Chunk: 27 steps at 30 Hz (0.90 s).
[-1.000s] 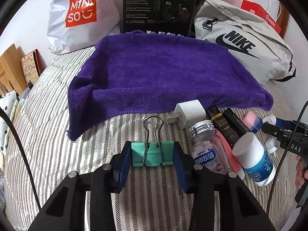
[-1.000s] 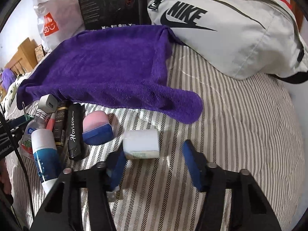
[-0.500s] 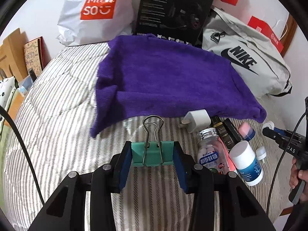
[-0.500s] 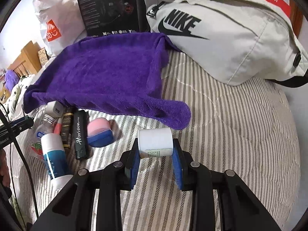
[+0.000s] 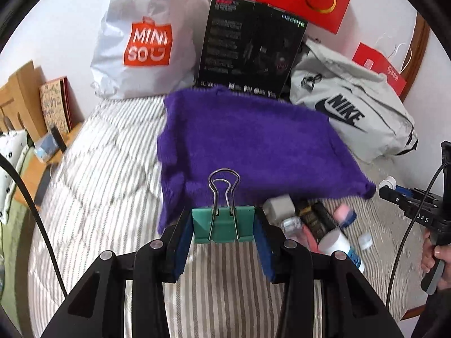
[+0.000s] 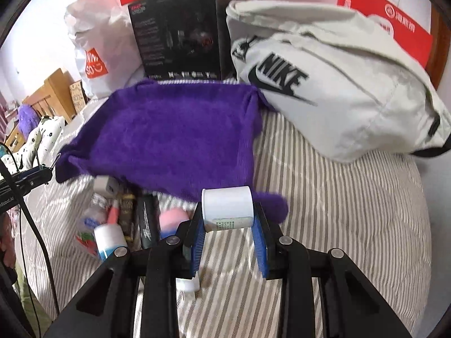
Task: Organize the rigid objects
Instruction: 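Carry the clip onto the purple towel and open the left tool while the right tool carries the tape roll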
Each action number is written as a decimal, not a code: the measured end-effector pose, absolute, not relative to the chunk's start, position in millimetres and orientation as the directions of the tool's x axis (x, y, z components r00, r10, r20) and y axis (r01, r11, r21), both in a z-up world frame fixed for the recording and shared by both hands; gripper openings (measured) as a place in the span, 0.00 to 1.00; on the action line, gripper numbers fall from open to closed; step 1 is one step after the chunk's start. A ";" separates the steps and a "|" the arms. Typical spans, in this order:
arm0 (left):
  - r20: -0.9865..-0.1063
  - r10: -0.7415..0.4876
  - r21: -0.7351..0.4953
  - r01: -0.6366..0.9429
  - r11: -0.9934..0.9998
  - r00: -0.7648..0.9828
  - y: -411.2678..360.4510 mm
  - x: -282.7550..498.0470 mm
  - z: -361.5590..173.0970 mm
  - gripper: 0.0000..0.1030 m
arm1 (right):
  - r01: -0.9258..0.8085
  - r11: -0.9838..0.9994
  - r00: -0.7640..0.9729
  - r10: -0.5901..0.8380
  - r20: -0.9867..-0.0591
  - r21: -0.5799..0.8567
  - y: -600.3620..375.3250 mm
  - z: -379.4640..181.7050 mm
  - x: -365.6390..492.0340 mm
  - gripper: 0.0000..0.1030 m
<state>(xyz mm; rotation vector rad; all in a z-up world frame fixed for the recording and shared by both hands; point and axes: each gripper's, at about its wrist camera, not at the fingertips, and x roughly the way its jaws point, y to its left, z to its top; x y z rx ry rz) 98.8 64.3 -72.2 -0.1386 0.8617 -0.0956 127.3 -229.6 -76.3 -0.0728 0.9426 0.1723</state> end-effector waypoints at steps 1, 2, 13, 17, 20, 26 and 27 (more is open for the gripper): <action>-0.744 -0.141 -0.161 0.029 0.986 0.653 64.5 101.8 -69.3 0.38 | -0.181 0.983 0.580 0.116 -0.806 0.011 -228.5 -72.2 131.3 0.30; -0.740 -0.142 -0.162 0.030 0.986 0.657 64.8 105.3 -66.4 0.38 | -0.184 0.983 0.586 0.118 -0.802 0.010 -227.4 -69.6 134.1 0.30; -0.724 -0.165 -0.164 0.066 0.984 0.670 56.7 171.7 -50.2 0.38 | -0.219 0.976 0.593 0.142 -0.792 0.010 -209.5 -63.1 198.8 0.30; -0.738 -0.166 -0.157 0.073 0.985 0.654 48.6 202.3 -58.6 0.38 | -0.222 0.975 0.578 0.149 -0.802 0.021 -205.0 -72.1 229.2 0.30; -0.745 -0.175 -0.161 0.081 0.984 0.644 43.5 226.1 -65.7 0.38 | -0.221 0.975 0.569 0.147 -0.809 0.022 -202.3 -79.6 251.3 0.30; -0.764 -0.185 -0.160 0.097 0.982 0.618 36.6 267.2 -81.6 0.38 | -0.217 0.976 0.540 0.130 -0.831 0.012 -196.1 -96.7 291.4 0.30; -0.767 -0.185 -0.158 0.099 0.982 0.614 35.2 273.0 -84.8 0.38 | -0.213 0.977 0.533 0.127 -0.837 0.013 -195.4 -100.1 296.5 0.30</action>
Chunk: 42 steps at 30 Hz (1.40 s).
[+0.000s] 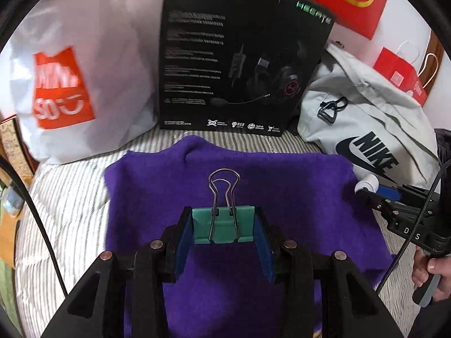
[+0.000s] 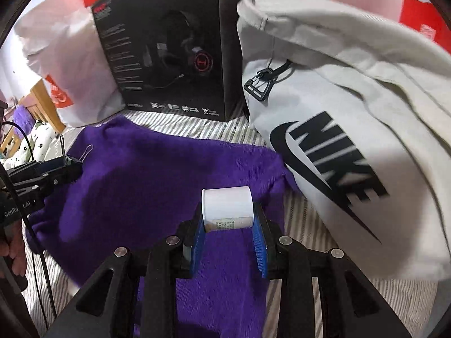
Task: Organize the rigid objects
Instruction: 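Carry the clip onto the purple towel and open the left tool while the right tool carries the tape roll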
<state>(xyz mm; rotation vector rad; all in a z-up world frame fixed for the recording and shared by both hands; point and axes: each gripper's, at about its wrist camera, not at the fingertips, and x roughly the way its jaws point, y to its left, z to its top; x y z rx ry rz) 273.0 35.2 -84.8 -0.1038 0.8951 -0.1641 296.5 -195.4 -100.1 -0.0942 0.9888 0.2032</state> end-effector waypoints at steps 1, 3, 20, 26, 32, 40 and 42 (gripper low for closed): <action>-0.772 -0.182 -0.154 0.098 0.983 0.609 33.8 278.7 -88.1 0.38 | -0.210 0.978 0.525 0.126 -0.842 0.015 -194.6 -104.2 301.9 0.30; -0.783 -0.176 -0.148 0.096 0.984 0.597 32.5 287.4 -93.4 0.38 | -0.210 0.978 0.511 0.120 -0.851 0.012 -191.3 -112.3 310.3 0.30; -0.859 -0.106 -0.083 0.068 0.994 0.501 21.4 319.9 -127.9 0.38 | -0.267 0.961 0.453 0.057 -0.889 -0.074 -161.9 -139.5 333.2 0.30; -0.861 -0.089 -0.060 0.074 0.995 0.501 16.1 321.4 -129.8 0.38 | -0.270 0.961 0.454 0.065 -0.889 -0.067 -159.7 -142.0 333.4 0.30; -0.866 -0.068 -0.030 0.085 0.996 0.495 8.5 322.2 -131.9 0.41 | -0.261 0.963 0.436 0.061 -0.898 -0.062 -168.8 -141.0 331.6 0.47; -0.882 -0.044 -0.010 0.076 0.997 0.469 2.8 305.0 -137.1 0.65 | -0.269 0.961 0.443 0.061 -0.895 -0.067 -170.8 -125.6 304.5 0.58; -0.880 -0.049 -0.022 0.062 0.998 0.473 5.0 295.1 -132.7 0.65 | -0.261 0.963 0.450 0.065 -0.890 -0.062 -172.3 -117.0 291.6 0.58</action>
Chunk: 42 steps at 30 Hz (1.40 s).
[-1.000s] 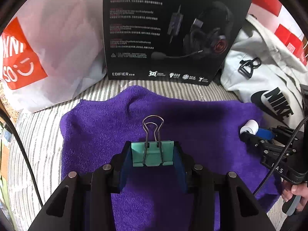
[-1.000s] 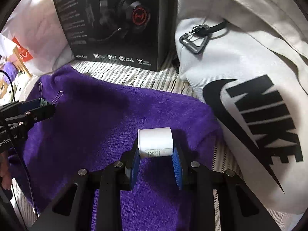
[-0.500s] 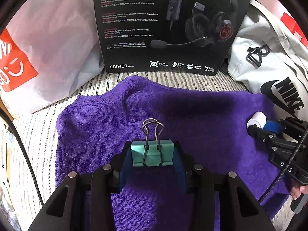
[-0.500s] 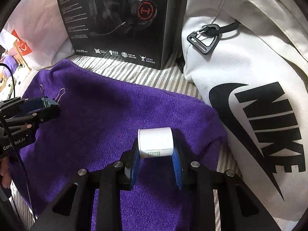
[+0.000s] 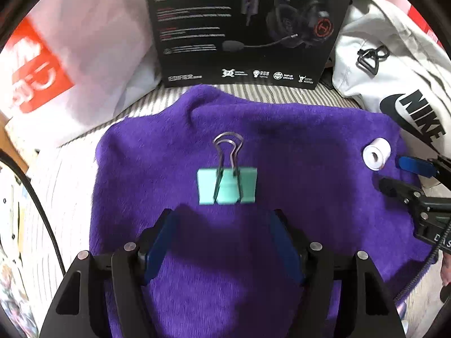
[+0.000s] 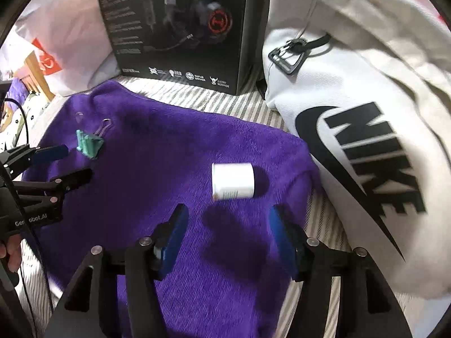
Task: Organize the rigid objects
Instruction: 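Carry the clip onto the purple towel and open the left tool while the right tool carries the tape roll, then release the tape roll on the towel with the right tool while the left tool grasps the white charger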
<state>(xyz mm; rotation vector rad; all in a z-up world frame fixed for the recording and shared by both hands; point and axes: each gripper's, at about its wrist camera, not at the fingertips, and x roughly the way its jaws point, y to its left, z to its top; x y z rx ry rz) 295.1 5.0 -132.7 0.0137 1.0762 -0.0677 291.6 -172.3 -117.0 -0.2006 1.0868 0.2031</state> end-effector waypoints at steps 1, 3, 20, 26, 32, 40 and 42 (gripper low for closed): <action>-0.877 -0.051 -0.024 0.062 0.998 0.478 5.9 290.0 -129.6 0.65 | -0.254 0.966 0.458 0.073 -0.886 -0.052 -174.6 -110.5 282.3 0.58; -0.868 -0.050 -0.022 0.061 0.998 0.494 6.1 277.9 -121.0 0.65 | -0.243 0.969 0.466 0.081 -0.881 -0.040 -176.5 -101.9 267.8 0.58; -0.882 -0.115 -0.088 0.079 0.993 0.457 -5.4 154.6 -111.9 0.65 | -0.109 0.991 0.478 0.125 -0.870 0.082 -228.9 -73.1 115.6 0.64; -0.901 -0.130 -0.134 0.020 0.991 0.415 -14.3 155.5 -129.8 0.65 | -0.093 0.988 0.464 0.152 -0.873 0.122 -239.5 -80.5 95.1 0.64; -0.910 -0.112 -0.139 -0.039 0.990 0.399 -16.0 162.4 -141.4 0.64 | -0.114 0.985 0.444 0.169 -0.880 0.132 -239.2 -91.7 91.8 0.64; -0.898 -0.135 -0.157 -0.018 0.987 0.419 -11.9 158.2 -139.6 0.42 | -0.134 0.981 0.400 0.183 -0.898 0.141 -238.8 -113.9 92.6 0.64; -0.896 -0.116 -0.133 -0.010 0.991 0.429 -16.3 160.6 -141.0 0.41 | -0.156 0.978 0.392 0.189 -0.900 0.137 -235.2 -117.3 89.8 0.64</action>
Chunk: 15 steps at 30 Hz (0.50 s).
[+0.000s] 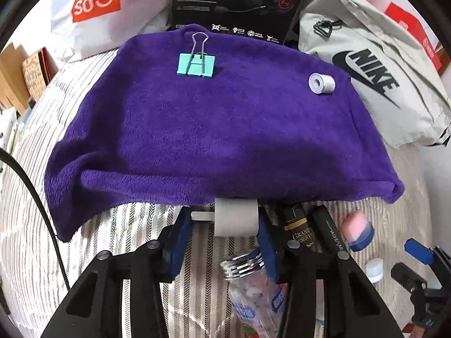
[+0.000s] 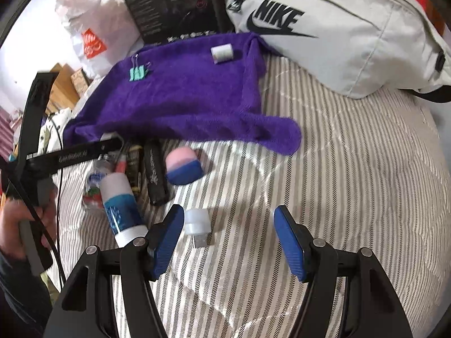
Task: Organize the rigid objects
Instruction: 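Release the tape roll on the towel with the right tool while the left tool grasps the white charger, then grasp the small white plug adapter with the right tool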
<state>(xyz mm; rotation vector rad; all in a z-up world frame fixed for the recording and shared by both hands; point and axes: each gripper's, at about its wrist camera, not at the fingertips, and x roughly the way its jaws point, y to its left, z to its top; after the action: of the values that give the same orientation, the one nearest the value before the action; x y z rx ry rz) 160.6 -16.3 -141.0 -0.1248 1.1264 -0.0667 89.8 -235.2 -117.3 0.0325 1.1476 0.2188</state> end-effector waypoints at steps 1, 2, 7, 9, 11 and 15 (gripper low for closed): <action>-0.895 -0.113 -0.128 -0.005 0.992 0.431 -17.5 161.4 -141.4 0.41 | -0.165 0.977 0.386 0.190 -0.903 0.135 -233.0 -118.9 88.5 0.64; -0.894 -0.115 -0.129 -0.004 0.992 0.434 -17.5 161.4 -141.6 0.41 | -0.172 0.976 0.382 0.191 -0.904 0.133 -230.6 -120.9 87.2 0.64; -0.892 -0.133 -0.146 0.003 0.989 0.432 -14.5 160.4 -141.0 0.41 | -0.193 0.971 0.384 0.209 -0.899 0.144 -219.9 -128.9 87.3 0.64; -0.890 -0.135 -0.144 0.012 0.990 0.435 -15.4 160.1 -141.1 0.41 | -0.209 0.969 0.395 0.204 -0.896 0.128 -215.0 -132.9 87.5 0.64; -0.888 -0.134 -0.137 0.024 0.990 0.441 -16.9 159.8 -141.0 0.41 | -0.223 0.969 0.393 0.188 -0.900 0.105 -209.8 -138.2 87.0 0.61; -0.887 -0.131 -0.127 0.038 0.991 0.442 -18.3 159.1 -140.5 0.41 | -0.245 0.969 0.413 0.144 -0.899 0.043 -204.7 -142.5 82.0 0.53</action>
<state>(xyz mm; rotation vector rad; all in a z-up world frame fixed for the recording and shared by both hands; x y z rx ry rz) 159.1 -18.3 -140.5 -0.0926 1.1081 -0.1052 82.0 -204.7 -142.5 -0.1005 1.1190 0.2453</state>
